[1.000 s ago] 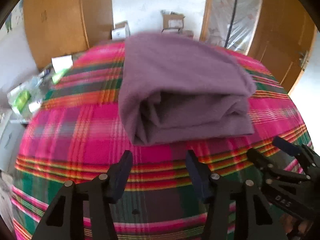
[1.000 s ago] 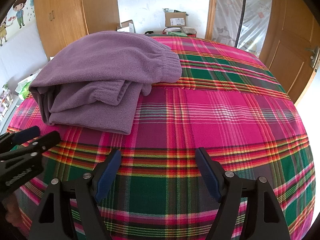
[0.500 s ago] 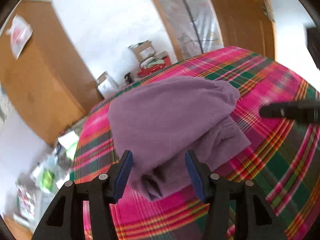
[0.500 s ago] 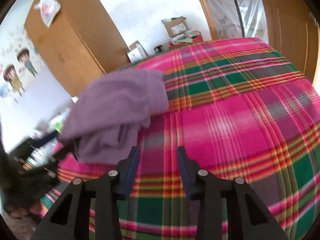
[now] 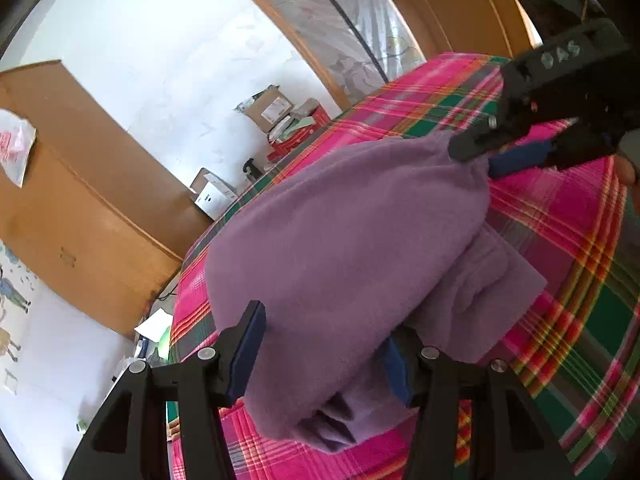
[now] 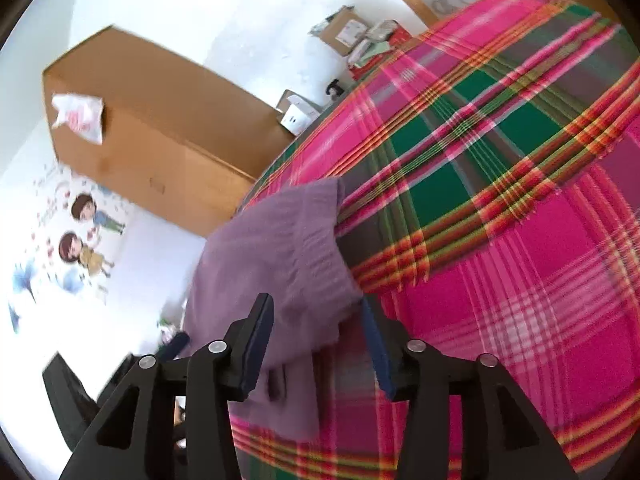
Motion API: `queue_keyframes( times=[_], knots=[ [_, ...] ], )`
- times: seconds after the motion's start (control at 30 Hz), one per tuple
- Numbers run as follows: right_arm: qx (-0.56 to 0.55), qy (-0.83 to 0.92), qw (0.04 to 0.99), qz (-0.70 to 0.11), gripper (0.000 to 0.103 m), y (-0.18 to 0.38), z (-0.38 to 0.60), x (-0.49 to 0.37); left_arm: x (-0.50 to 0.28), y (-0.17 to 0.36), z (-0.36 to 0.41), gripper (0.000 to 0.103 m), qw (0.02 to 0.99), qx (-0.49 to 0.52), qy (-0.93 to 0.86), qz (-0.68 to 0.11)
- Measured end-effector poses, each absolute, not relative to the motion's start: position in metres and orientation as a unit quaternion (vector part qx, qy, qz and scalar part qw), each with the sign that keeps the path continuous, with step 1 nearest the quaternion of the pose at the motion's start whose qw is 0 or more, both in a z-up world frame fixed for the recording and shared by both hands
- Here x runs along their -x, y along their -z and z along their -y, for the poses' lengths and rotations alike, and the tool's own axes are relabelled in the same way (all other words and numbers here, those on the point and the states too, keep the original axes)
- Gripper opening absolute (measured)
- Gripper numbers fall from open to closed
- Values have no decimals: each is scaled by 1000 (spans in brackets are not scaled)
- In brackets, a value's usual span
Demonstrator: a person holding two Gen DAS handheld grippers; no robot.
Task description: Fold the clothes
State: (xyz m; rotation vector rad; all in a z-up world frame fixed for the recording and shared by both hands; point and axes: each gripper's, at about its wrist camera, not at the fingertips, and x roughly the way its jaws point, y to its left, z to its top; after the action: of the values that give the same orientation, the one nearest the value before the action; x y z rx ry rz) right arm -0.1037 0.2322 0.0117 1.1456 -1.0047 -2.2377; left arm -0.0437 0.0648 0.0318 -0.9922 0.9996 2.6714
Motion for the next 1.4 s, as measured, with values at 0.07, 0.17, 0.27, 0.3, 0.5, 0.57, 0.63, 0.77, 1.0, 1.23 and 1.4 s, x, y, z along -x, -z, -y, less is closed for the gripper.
queue_keyframes(
  times=[0.07,0.17,0.27,0.3,0.5,0.57,0.63,0.77,1.0,1.23,1.4],
  knots=[
    [-422,805,208,360,49,-12,-230,109,47,-32,-61,56,61,332,-885,-322],
    [-424,812,201,348,31,-17,-225,114,46,-34,-55,48,68,335,-888,-307],
    [-395,836,206,320,26,-38,-218,110,44,-38,-48,42,73,334,-893,-294],
    [-386,843,207,313,25,-45,-216,108,45,-40,-45,41,74,334,-895,-286],
    [-336,849,250,323,23,-88,-201,117,38,-62,-20,41,94,316,-920,-210],
    [-329,852,263,310,22,-101,-187,122,35,-69,-15,41,105,309,-925,-194],
    [-323,854,275,300,22,-111,-174,128,40,-72,-12,41,107,310,-927,-184],
    [-325,843,313,293,18,-120,-142,135,48,-76,-6,46,111,312,-930,-162],
    [-352,836,313,282,18,-105,-122,134,61,-72,-10,46,121,327,-925,-148],
    [-363,829,323,277,18,-99,-118,136,81,-70,-1,33,128,354,-922,-91],
    [-370,836,305,268,23,-92,-129,132,86,-66,10,11,141,372,-916,-50]
  ],
)
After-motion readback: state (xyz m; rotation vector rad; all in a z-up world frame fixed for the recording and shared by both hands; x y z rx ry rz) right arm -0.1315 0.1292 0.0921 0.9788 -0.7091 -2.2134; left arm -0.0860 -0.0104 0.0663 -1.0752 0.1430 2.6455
